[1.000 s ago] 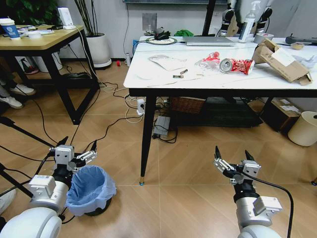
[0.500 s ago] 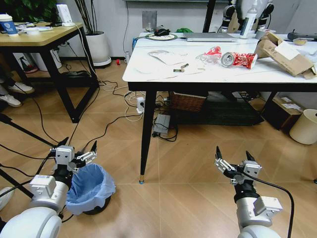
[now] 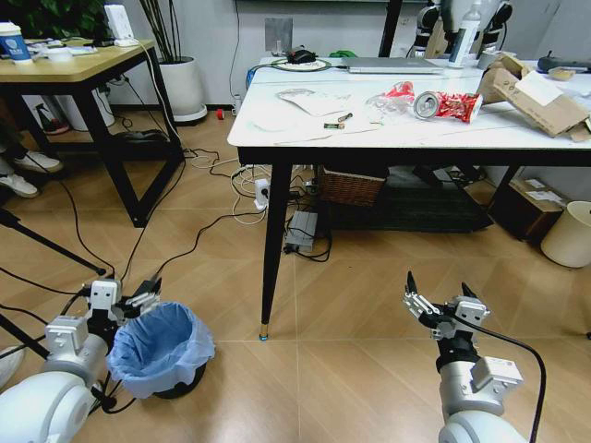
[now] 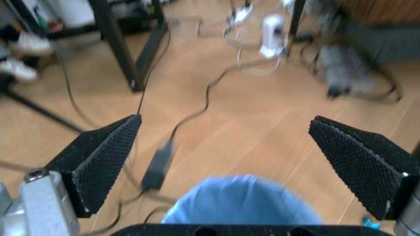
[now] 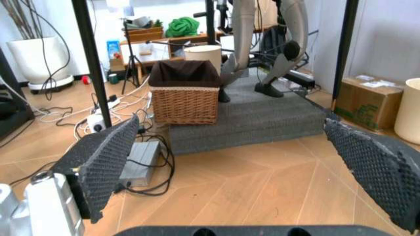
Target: Pick up the trash bin and place the trash from the table into it.
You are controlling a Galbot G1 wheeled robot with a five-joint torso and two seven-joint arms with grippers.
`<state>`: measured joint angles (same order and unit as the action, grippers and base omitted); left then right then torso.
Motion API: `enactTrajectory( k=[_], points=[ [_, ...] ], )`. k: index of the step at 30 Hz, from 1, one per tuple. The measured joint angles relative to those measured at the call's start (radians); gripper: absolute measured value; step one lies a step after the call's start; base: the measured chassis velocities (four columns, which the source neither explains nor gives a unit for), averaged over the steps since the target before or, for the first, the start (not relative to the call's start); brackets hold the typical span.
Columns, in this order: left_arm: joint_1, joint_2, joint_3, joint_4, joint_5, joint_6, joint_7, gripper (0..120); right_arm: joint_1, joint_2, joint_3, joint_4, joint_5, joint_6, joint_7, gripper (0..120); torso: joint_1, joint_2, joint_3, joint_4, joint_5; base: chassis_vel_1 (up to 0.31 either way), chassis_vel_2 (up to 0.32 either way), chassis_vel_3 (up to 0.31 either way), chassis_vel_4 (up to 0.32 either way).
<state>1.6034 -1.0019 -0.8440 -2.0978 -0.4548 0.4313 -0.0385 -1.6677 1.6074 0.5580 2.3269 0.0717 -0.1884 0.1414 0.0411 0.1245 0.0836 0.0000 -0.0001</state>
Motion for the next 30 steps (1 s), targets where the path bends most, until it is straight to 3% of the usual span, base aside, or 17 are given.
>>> enactTrajectory(
  k=[17, 25, 30],
  points=[
    [-0.133, 0.181, 0.044, 0.286, -0.041, 0.175, 0.119, 100, 0.074, 0.001, -0.002, -0.065, 0.035, -0.014, 0.02, 100, 0.002, 0.006, 0.004, 0.0, 0.0001, 0.0, 0.0, 0.0, 0.0],
    [-0.173, 0.155, 0.051, 0.438, 0.017, 0.178, 0.213, 100, 0.072, 0.001, -0.011, -0.079, 0.035, 0.015, -0.002, 100, 0.002, 0.007, 0.005, 0.0002, -0.0002, 0.0, 0.0, 0.0, 0.0],
    [-0.184, 0.133, 0.059, 0.468, 0.026, 0.174, 0.232, 100, 0.073, 0.001, -0.015, -0.082, 0.032, 0.018, -0.009, 100, 0.002, 0.008, 0.006, 0.0001, 0.0, 0.0, 0.0, 0.0, 0.0]
  ],
)
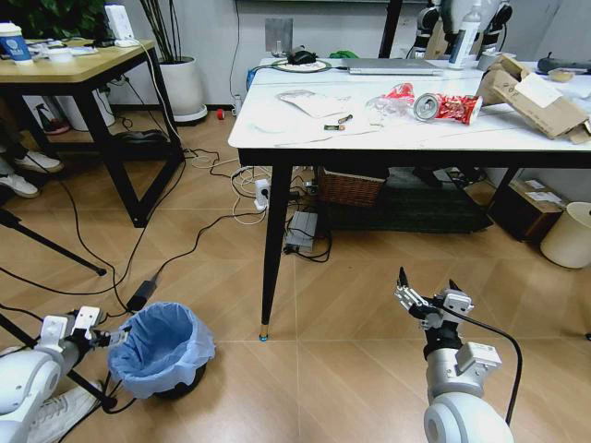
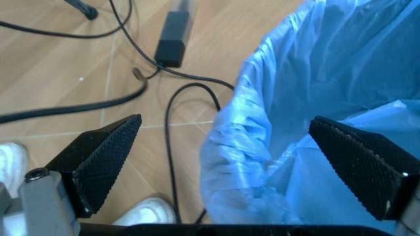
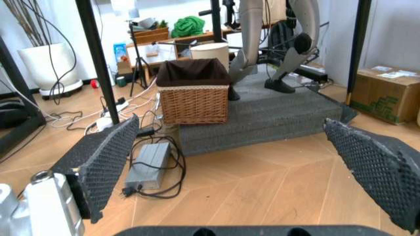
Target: Pick up the trash bin and place the trash from the table into it.
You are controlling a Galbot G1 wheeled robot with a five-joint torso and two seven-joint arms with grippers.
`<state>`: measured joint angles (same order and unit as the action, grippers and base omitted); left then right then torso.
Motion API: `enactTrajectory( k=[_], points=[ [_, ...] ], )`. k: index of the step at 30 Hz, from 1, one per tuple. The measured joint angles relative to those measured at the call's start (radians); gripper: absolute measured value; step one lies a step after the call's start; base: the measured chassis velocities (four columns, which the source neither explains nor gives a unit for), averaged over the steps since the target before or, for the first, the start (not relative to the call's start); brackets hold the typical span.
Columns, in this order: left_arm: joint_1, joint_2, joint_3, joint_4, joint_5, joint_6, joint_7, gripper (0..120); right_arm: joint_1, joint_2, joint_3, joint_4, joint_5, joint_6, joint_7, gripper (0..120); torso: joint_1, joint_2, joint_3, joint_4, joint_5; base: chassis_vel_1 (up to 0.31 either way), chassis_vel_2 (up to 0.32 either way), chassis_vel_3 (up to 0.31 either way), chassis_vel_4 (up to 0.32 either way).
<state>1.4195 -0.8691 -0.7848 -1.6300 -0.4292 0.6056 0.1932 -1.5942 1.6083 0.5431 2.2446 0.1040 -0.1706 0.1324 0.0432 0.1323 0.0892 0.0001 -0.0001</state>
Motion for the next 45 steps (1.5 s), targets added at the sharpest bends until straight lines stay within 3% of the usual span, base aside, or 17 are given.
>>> enactTrajectory(
  k=[26, 38, 41, 45],
  points=[
    [-0.106, -0.102, 0.045, 0.132, -0.019, -0.028, -0.014, 100, 0.034, 0.0, -0.031, -0.049, -0.012, 0.008, 0.001, 100, 0.0, 0.001, 0.001, 0.0, 0.0001, 0.0, 0.0, 0.0, 0.0],
    [-0.157, -0.109, 0.07, 0.186, -0.022, -0.016, -0.028, 100, 0.044, 0.0, -0.02, -0.051, 0.003, 0.011, 0.002, 100, 0.001, 0.002, 0.001, -0.0001, 0.0001, 0.0, 0.0, 0.0, 0.0],
    [-0.151, -0.107, 0.069, 0.186, -0.018, -0.015, -0.021, 97, 0.044, 0.0, -0.02, -0.051, 0.003, 0.01, 0.002, 100, 0.001, 0.002, 0.001, -0.0001, 0.0001, 0.0, 0.0, 0.0, 0.0],
    [-0.145, -0.109, 0.066, 0.187, -0.016, -0.011, -0.023, 81, 0.043, 0.0, -0.021, -0.051, 0.004, 0.01, 0.002, 100, 0.001, 0.002, 0.001, -0.0001, 0.0001, 0.0, 0.0, 0.0, 0.0]
  ],
)
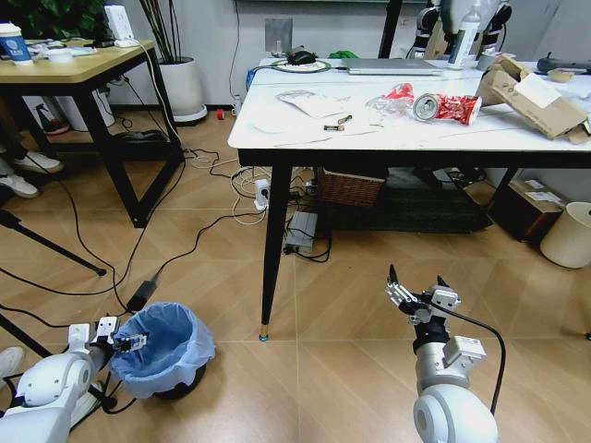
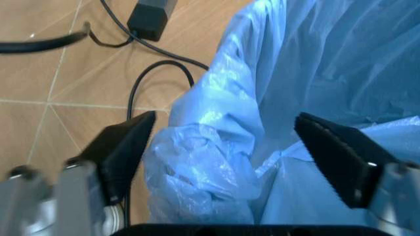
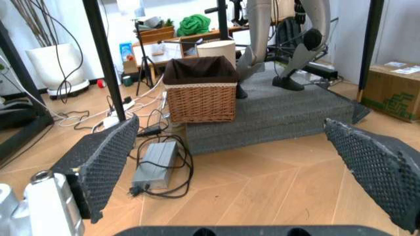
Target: Pick up the trash bin and place the trash from the table into it.
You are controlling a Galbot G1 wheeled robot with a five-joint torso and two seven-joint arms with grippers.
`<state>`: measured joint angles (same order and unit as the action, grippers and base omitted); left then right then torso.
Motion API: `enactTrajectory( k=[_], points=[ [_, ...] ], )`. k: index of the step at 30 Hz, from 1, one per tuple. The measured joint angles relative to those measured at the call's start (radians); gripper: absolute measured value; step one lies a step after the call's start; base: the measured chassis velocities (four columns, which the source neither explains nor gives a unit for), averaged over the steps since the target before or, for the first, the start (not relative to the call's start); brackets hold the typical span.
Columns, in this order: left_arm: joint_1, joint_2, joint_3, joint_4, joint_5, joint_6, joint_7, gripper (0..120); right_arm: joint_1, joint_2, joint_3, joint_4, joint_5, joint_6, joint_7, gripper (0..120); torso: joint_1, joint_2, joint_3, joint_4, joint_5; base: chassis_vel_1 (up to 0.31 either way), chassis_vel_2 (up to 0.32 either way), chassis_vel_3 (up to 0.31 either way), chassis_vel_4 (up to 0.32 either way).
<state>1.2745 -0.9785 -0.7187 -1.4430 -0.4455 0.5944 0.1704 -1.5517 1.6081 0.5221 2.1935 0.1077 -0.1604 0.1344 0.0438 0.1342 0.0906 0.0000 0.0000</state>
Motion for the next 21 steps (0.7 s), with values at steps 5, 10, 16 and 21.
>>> enactTrajectory(
  k=[5, 10, 16, 21],
  points=[
    [0.006, -0.001, -0.005, 0.002, -0.004, 0.003, -0.005, 63, -0.009, 0.0, -0.001, 0.007, -0.001, 0.0, -0.001, 100, 0.0, 0.0, 0.0, 0.0, 0.0001, 0.0, 0.0, 0.0, 0.0],
    [0.007, 0.0, -0.009, 0.005, -0.005, 0.003, -0.005, 44, -0.016, 0.0, -0.001, 0.013, -0.002, 0.001, -0.003, 100, 0.0, 0.0, 0.0, 0.0, 0.0001, 0.0, 0.0, 0.0, 0.0],
    [0.012, -0.003, -0.009, -0.003, -0.005, 0.003, -0.005, 24, -0.024, 0.0, -0.002, 0.023, -0.006, 0.002, -0.004, 100, 0.0, 0.0, 0.0, 0.0, 0.0, 0.0, 0.0, 0.0, 0.0],
    [0.017, -0.005, -0.008, -0.014, -0.005, 0.003, -0.006, 8, -0.033, 0.0, -0.002, 0.031, -0.011, 0.006, -0.006, 100, 0.0, 0.0, 0.0, 0.0, 0.0001, 0.0, 0.0, 0.0, 0.0]
  ],
)
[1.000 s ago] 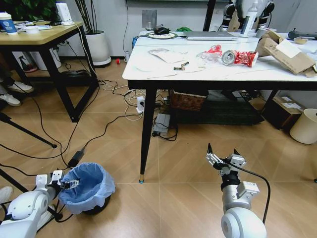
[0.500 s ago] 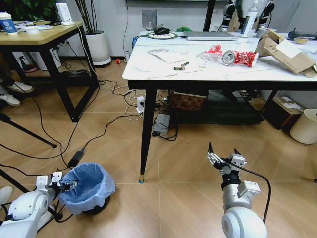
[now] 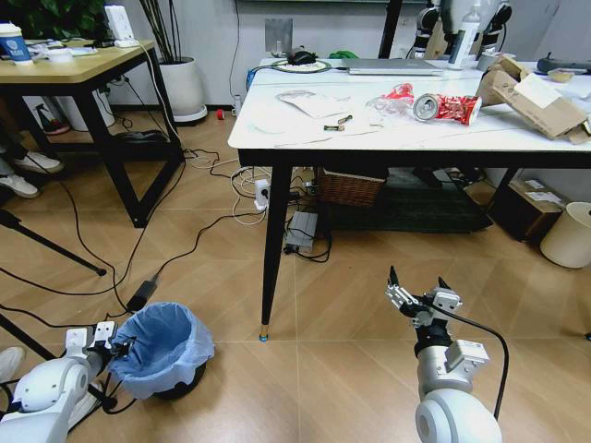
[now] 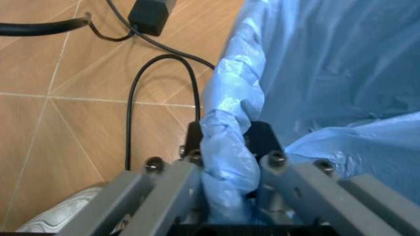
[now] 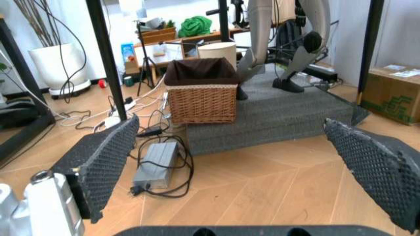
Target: Pick up the trash bin and place the trash from the table into it.
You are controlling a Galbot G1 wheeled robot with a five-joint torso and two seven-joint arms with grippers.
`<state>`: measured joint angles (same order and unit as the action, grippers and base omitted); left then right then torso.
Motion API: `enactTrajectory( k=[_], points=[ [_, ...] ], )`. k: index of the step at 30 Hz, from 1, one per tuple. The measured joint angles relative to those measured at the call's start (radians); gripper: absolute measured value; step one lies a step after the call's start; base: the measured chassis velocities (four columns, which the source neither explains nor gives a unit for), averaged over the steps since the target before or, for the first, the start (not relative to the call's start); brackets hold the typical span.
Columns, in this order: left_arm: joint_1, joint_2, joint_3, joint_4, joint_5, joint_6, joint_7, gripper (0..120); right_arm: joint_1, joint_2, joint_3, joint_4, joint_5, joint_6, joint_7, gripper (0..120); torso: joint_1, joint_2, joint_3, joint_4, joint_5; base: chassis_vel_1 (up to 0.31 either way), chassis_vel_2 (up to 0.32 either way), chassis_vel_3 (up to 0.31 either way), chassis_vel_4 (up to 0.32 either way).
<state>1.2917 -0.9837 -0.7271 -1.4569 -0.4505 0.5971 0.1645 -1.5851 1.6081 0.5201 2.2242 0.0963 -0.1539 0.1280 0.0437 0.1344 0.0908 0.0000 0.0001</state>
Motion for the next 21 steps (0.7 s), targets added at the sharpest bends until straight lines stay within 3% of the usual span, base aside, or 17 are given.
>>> enactTrajectory(
  k=[3, 13, 21],
  points=[
    [0.012, 0.0, 0.0, -0.013, -0.002, 0.0, 0.001, 0, -0.006, 0.0, 0.0, 0.005, -0.003, 0.002, -0.001, 100, 0.0, 0.0, 0.0, 0.0, -0.0003, 0.0, 0.0, 0.0, 0.0],
    [0.056, -0.004, -0.013, -0.065, 0.015, -0.016, 0.001, 0, -0.025, 0.0, 0.005, 0.026, -0.011, 0.003, -0.001, 100, 0.0, 0.0, 0.0, 0.0, 0.0001, 0.0, 0.0, 0.0, 0.0],
    [0.106, -0.019, -0.026, -0.178, -0.022, -0.003, -0.044, 0, -0.064, 0.0, 0.017, 0.056, -0.029, 0.003, -0.001, 100, 0.0, 0.0, 0.0, 0.0002, -0.0004, 0.0, 0.0, 0.0, 0.0]
  ],
)
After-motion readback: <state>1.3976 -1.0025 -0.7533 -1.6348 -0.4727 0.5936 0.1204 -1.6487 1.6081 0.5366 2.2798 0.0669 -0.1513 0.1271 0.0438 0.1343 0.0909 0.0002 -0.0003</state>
